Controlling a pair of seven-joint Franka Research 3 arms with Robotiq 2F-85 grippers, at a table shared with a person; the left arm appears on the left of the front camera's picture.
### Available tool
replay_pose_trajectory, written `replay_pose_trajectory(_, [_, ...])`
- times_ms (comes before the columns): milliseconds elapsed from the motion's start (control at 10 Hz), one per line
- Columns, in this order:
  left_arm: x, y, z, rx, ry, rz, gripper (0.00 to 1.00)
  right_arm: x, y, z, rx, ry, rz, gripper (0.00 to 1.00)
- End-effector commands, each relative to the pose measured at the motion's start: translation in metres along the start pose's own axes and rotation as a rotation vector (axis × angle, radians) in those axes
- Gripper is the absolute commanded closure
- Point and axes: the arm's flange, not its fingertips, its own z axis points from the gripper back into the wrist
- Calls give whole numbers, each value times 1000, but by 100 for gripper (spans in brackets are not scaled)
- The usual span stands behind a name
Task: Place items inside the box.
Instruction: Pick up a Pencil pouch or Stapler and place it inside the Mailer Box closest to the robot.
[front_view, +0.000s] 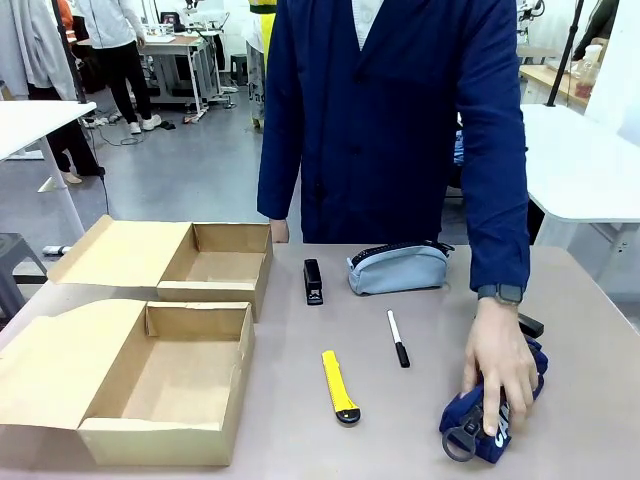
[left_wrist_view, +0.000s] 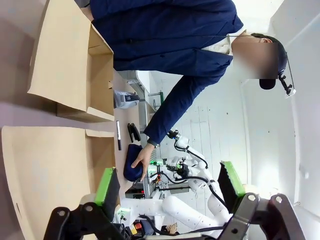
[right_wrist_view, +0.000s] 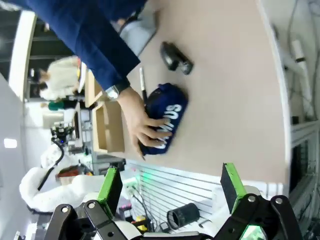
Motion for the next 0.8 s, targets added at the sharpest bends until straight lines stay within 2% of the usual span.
replay_pose_trajectory(0, [-2,-1,1,-8,8,-21,0,-8,-23,15,42,-54,35,0])
replay_pose_trajectory(400, [-2,-1,1,-8,8,-21,0,-3,-14,4,36,-43,83,0])
replay_pose_trajectory(500, [-2,-1,1,-8,8,-21,0,0,-2,-8,35,-40,110,0])
replay_pose_trajectory(700, [-2,-1,1,-8,8,-21,0,4,40,-61,-47,45,279,0])
